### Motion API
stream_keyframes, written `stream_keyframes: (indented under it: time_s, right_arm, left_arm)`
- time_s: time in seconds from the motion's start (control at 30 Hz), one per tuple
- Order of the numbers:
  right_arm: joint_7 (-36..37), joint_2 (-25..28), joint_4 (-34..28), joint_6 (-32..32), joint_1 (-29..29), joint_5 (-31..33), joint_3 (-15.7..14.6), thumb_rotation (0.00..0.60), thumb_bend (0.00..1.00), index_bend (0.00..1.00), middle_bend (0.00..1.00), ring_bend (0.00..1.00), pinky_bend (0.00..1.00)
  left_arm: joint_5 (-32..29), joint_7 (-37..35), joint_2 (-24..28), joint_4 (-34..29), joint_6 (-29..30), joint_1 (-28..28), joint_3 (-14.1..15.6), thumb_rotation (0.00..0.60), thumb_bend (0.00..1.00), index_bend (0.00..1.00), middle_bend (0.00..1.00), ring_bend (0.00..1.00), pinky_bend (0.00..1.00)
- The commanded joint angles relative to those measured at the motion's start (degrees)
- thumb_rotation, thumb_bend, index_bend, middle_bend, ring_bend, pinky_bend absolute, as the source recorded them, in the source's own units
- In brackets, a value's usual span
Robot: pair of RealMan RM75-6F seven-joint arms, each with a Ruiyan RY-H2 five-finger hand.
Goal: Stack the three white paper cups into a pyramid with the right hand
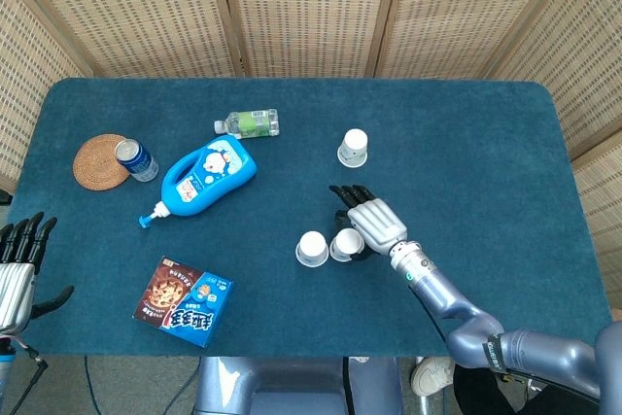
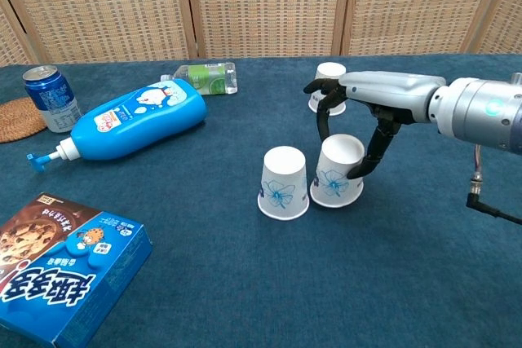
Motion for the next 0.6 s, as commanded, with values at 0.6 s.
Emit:
stream_keyframes:
  time_s: [0.6]
  right_arm:
    - [-0.7, 0.0, -0.1, 1.7, -1.2, 0.6, -1.0, 0.6, 0.13, 0.32, 0.0, 0.0, 0.07]
  left_arm:
    - [0.0, 0.1, 0.3, -0.4, 0.3, 0.1, 0.1, 0.6, 0.21, 0.0, 0.0, 0.0, 0.02]
